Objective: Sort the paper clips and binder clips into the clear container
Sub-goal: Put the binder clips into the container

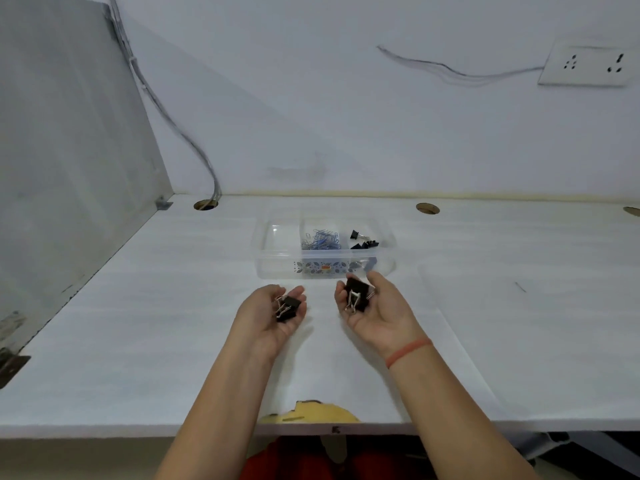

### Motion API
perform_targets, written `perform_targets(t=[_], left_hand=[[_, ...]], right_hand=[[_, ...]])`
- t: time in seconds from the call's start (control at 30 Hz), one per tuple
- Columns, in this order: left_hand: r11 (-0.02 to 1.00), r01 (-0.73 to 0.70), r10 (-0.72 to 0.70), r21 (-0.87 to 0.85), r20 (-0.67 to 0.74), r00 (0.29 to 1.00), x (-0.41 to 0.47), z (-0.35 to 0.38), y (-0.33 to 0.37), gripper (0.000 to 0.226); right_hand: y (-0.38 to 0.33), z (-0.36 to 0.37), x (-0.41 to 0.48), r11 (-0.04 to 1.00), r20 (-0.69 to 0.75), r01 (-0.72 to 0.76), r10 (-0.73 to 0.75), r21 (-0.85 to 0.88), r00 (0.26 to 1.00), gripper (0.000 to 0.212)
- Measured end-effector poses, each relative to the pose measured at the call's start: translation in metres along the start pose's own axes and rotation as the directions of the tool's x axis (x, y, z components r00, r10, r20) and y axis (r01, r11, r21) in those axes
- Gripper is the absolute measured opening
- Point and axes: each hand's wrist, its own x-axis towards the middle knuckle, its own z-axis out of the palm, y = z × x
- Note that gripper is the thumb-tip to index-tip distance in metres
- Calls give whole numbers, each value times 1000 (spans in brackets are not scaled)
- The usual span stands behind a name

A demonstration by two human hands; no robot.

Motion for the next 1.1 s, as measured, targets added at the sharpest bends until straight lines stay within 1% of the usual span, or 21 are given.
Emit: perform_targets(t=[0.07,0.17,0.2,0.27,0.33,0.4,0.5,0.57,0.6,0.67,0.7,0.77,0.8,0.83,0.9,0.93,0.97,1.0,1.03,1.07,1.1], left_hand=[[999,30,-31,20,50,998,3,22,1,15],[988,115,-99,-100,153,983,15,64,11,23],[986,108,-86,-125,171,982,21,78,17,27],[993,38,-19,-110,169,985,38,109,26,33],[999,-30,36,-44,151,988,58,137,30,38],[998,-36,28,47,163,986,77,156,28,48],[959,-28,-26,282,186,982,108,171,18,72],[894,-31,-58,448,182,982,122,174,12,78],[859,-48,-52,510,180,982,127,174,10,77],[810,-123,4,573,204,979,134,172,5,71],[793,-169,46,585,218,975,135,170,2,65],[764,-263,150,590,234,961,129,167,-2,51],[746,-312,209,588,238,948,123,165,-4,42],[725,-361,269,587,241,932,118,163,-6,32],[676,-446,372,587,251,894,100,157,-14,21],[647,-487,417,587,263,870,87,153,-20,20],[615,-529,456,585,283,844,73,147,-27,19],[588,-565,485,579,308,819,60,143,-33,19],[573,-587,493,572,331,804,49,139,-41,18],[573,-592,482,566,352,803,37,135,-48,18],[581,-584,454,567,370,811,30,131,-56,19]], right_hand=[[-18,11,-3,996,0,88,-88,1,996,18],[-48,36,2,977,22,211,-211,-38,977,15],[-60,46,5,970,23,238,-237,-49,971,16],[-82,65,17,952,19,281,-281,-120,960,17],[-100,80,36,902,9,316,-328,-294,945,17],[-112,90,55,813,12,311,-352,-492,936,20],[-121,93,75,658,-3,205,-300,-725,954,32],[-120,86,87,590,-50,115,-257,-799,965,51],[-119,82,94,569,-59,100,-255,-816,965,59],[-118,76,99,552,-47,114,-269,-826,962,60],[-118,73,99,567,-37,135,-282,-813,959,55],[-118,68,93,616,-40,184,-331,-766,943,39],[-118,64,87,641,-43,223,-372,-735,927,37],[-119,59,83,666,-39,269,-409,-696,911,40],[-120,48,63,702,-14,346,-452,-622,892,43],[-119,41,47,704,2,375,-469,-604,883,39],[-118,32,29,686,15,396,-489,-611,872,30],[-118,21,13,642,30,416,-522,-644,852,20],[-118,8,-3,561,49,431,-569,-707,821,16],[-118,-8,-19,431,72,418,-623,-800,779,17],[-121,-27,-33,250,104,355,-671,-901,734,18]])
